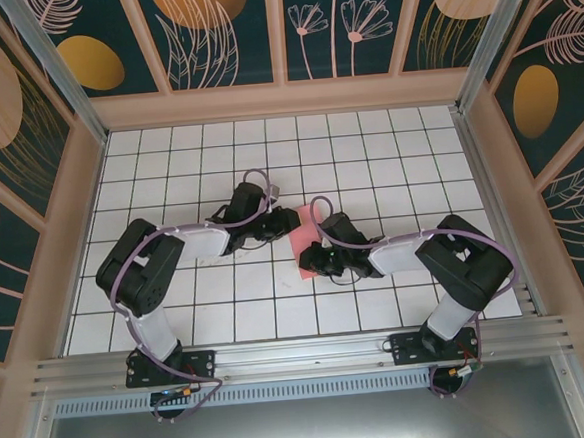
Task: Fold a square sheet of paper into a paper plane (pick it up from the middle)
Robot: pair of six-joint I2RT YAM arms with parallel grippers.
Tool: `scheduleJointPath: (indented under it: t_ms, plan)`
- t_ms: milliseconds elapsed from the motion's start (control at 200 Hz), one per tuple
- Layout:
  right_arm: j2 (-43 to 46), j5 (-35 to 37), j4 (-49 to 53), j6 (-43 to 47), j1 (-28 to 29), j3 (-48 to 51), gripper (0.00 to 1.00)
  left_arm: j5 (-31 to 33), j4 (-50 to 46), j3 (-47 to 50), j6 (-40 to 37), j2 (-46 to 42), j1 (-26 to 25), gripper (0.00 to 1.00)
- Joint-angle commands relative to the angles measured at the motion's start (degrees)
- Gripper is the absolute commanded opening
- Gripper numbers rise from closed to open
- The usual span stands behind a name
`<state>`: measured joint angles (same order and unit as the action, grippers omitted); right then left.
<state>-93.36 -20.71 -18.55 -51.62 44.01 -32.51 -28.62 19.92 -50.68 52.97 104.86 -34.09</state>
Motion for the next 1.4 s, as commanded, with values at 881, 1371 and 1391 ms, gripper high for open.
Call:
scheduleJointPath:
  t_ms: [881, 1371, 1391]
  plan:
    - [-0.5, 0.2, 6.4, -0.9, 2.0, 0.0, 0.15, 13.7, -12.7, -8.4, -9.6, 10.4, 3.4, 0.19]
    - [-1.8, 5.1, 0.2, -14.4, 5.9, -0.2, 0.15, 21.6, -21.6, -12.0, -13.3, 0.5, 3.7, 0.22]
    - [-1.8, 5.4, 0.3, -14.6, 6.1, -0.4, 0.15, 21.4, -21.4, -11.4, -13.1, -0.6, 3.6, 0.23]
